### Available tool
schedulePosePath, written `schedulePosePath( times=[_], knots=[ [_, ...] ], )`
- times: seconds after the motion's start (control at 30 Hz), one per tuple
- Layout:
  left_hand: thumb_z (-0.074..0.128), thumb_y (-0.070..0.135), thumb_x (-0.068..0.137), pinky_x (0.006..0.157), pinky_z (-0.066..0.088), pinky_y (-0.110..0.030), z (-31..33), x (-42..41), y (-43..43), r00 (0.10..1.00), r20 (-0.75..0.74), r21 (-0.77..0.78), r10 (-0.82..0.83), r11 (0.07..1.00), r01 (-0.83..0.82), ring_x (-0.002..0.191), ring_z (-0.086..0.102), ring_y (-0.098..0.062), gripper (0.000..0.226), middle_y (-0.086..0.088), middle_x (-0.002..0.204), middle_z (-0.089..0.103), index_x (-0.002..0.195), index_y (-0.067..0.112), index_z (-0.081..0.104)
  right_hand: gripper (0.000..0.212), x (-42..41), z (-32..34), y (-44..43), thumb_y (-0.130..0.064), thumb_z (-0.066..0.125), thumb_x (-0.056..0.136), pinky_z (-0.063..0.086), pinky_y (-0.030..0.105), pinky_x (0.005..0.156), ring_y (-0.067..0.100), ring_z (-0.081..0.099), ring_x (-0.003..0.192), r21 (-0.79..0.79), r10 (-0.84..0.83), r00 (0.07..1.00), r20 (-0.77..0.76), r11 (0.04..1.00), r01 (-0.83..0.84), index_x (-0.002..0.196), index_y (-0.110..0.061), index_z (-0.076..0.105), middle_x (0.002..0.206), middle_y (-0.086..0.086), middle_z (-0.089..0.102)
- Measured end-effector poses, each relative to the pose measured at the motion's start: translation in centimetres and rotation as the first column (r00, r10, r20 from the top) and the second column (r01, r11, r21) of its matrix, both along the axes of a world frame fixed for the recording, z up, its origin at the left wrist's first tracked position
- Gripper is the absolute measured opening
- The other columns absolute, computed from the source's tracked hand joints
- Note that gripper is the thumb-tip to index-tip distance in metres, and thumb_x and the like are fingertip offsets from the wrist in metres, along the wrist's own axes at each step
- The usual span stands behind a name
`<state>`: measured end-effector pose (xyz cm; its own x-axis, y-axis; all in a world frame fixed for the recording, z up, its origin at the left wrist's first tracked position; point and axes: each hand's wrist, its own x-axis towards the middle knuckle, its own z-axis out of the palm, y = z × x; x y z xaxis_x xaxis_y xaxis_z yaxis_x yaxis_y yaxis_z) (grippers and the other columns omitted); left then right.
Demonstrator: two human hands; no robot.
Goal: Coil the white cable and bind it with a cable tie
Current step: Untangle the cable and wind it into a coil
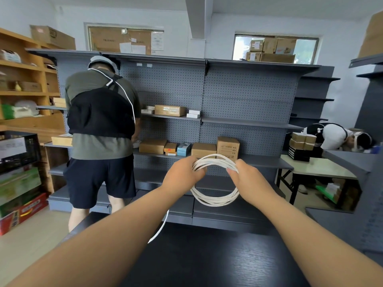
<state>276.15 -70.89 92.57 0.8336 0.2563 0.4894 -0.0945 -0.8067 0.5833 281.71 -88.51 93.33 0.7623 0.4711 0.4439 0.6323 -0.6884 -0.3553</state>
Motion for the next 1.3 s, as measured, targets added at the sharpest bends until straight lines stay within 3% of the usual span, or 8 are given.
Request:
schedulePosePath(
  times=[0.23, 0.33, 0.6, 0.67, 0.73, 0.93, 1.13, 1.3],
  knots=[
    [0.060, 0.026, 0.087, 0.049, 0.043, -0.011, -1.0, -0.1, -0.2, 0.997, 0.072, -0.288, -0.038, 0.956, 0.057, 0.053, 0.060, 0.000, 0.012, 0.003, 0.066, 0.062, 0.078, 0.020, 0.054, 0.025, 0.5, -0.4, -0.1, -0.035, 0.039, 0.098, 0.035, 0.029, 0.051, 0.016, 0.049, 0.064, 0.170, -0.007, 0.992, -0.129, 0.985, 0.029, 0.076, -0.022, 0.041, 0.073, -0.001, 0.052],
    [0.057, 0.025, 0.089, 0.049, 0.048, -0.016, -1.1, -0.2, -0.4, 0.995, 0.085, -0.307, -0.044, 0.949, 0.068, 0.051, 0.062, 0.000, 0.008, 0.001, 0.071, 0.063, 0.086, 0.018, 0.055, 0.029, 0.4, -0.5, -0.1, -0.035, 0.038, 0.097, 0.035, 0.029, 0.052, 0.017, 0.049, 0.065, 0.212, -0.018, 0.990, -0.142, 0.976, 0.048, 0.071, -0.023, 0.038, 0.074, 0.001, 0.054],
    [0.043, 0.018, 0.094, 0.048, 0.044, -0.023, -0.3, -0.5, -0.5, 0.999, 0.033, 0.030, 0.016, 0.999, -0.017, 0.052, 0.060, -0.009, 0.014, -0.005, 0.073, 0.059, 0.080, 0.017, 0.042, 0.025, 0.1, -0.4, -0.8, -0.038, 0.045, 0.094, 0.041, 0.034, 0.060, 0.019, 0.053, 0.073, 0.005, -0.012, 0.998, -0.056, 1.000, 0.012, 0.074, -0.026, 0.036, 0.076, -0.005, 0.053],
    [0.043, 0.015, 0.093, 0.055, 0.046, -0.031, 0.1, -0.6, -0.7, 1.000, -0.001, 0.160, 0.027, 0.987, -0.026, 0.060, 0.060, -0.018, 0.007, -0.008, 0.077, 0.058, 0.085, 0.013, 0.042, 0.018, -0.1, -0.1, -0.7, -0.039, 0.048, 0.092, 0.044, 0.035, 0.067, 0.023, 0.056, 0.084, -0.071, 0.017, 1.000, -0.003, 0.997, -0.017, 0.092, -0.022, 0.042, 0.088, -0.002, 0.057],
    [0.043, 0.015, 0.092, 0.060, 0.044, -0.037, 0.4, -0.6, -1.3, 0.998, -0.039, 0.303, 0.041, 0.953, -0.027, 0.069, 0.058, -0.027, 0.006, -0.009, 0.080, 0.056, 0.089, 0.011, 0.042, 0.030, -0.5, 0.1, -0.3, -0.041, 0.050, 0.091, 0.046, 0.036, 0.071, 0.024, 0.059, 0.093, -0.129, 0.042, 0.998, 0.043, 0.991, -0.036, 0.112, -0.021, 0.042, 0.101, 0.000, 0.061],
    [0.044, 0.016, 0.091, 0.057, 0.031, -0.035, 0.3, -0.5, -2.0, 0.997, -0.059, 0.470, 0.057, 0.882, -0.022, 0.069, 0.047, -0.028, 0.010, -0.005, 0.082, 0.047, 0.086, 0.015, 0.035, 0.028, -0.9, 0.3, 0.9, -0.038, 0.049, 0.092, 0.043, 0.037, 0.072, 0.028, 0.057, 0.099, -0.302, 0.060, 0.990, 0.130, 0.953, -0.018, 0.110, -0.018, 0.045, 0.108, 0.004, 0.060],
    [0.052, 0.022, 0.089, 0.061, 0.040, -0.032, -0.8, -0.6, -2.0, 0.997, 0.064, 0.221, 0.030, 0.974, -0.043, 0.072, 0.052, -0.019, 0.010, 0.003, 0.082, 0.055, 0.096, 0.016, 0.052, 0.014, -1.1, 0.3, 1.3, -0.027, 0.043, 0.096, 0.035, 0.033, 0.058, 0.024, 0.052, 0.075, -0.190, 0.015, 0.998, 0.062, 0.982, -0.003, 0.085, -0.017, 0.041, 0.085, 0.002, 0.052],
    [0.057, 0.026, 0.088, 0.061, 0.045, -0.028, -1.6, -0.8, -2.0, 0.996, 0.092, -0.088, 0.012, 0.996, -0.003, 0.070, 0.057, -0.013, 0.008, 0.006, 0.077, 0.060, 0.089, 0.019, 0.053, 0.016, -1.3, 0.0, 1.3, -0.031, 0.042, 0.097, 0.036, 0.031, 0.061, 0.022, 0.051, 0.076, -0.093, -0.082, 0.996, 0.019, 0.992, 0.084, 0.088, -0.018, 0.039, 0.083, -0.001, 0.049]
  ],
)
